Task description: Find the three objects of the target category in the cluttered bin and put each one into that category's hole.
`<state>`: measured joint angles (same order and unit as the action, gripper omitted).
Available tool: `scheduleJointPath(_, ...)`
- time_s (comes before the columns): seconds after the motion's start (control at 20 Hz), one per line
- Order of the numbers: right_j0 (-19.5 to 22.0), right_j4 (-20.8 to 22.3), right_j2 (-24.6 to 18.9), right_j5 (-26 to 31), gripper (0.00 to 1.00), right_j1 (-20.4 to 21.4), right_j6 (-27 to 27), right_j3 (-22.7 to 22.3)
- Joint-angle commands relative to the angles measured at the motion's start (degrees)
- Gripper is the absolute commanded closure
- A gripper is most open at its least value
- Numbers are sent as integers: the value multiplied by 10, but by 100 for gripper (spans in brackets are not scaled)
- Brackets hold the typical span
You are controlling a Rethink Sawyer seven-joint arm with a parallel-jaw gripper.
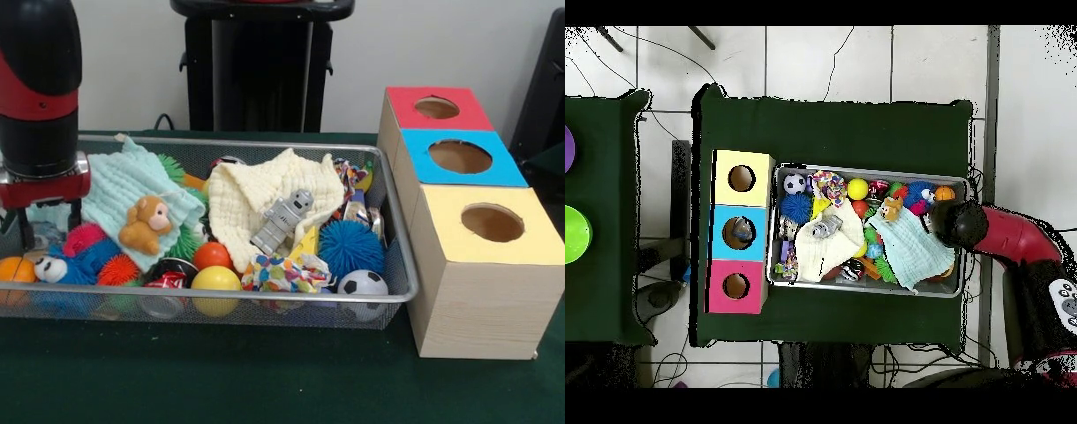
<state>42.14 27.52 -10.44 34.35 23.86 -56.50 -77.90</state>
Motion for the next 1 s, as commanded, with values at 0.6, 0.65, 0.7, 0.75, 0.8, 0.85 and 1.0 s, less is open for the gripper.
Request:
scheduleJointPath(0.6, -44, 31, 33, 162, 0, -60, 22, 77)
scheduleJointPath(0.65, -46, 31, 35, 170, 0, -61, 24, 81)
scheduleJointPath(0.7, -48, 32, 36, 181, 0, -63, 29, 87)
scheduleJointPath(0.75, -50, 32, 39, 194, 0, -64, 33, 90)
scheduleJointPath(0.8, -52, 32, 41, 203, 0, -66, 36, 95)
scheduleJointPath(0.85, -53, 32, 41, 209, 0, -66, 39, 97)
scheduleJointPath(1.0, -53, 30, 40, 217, 100, -68, 44, 100)
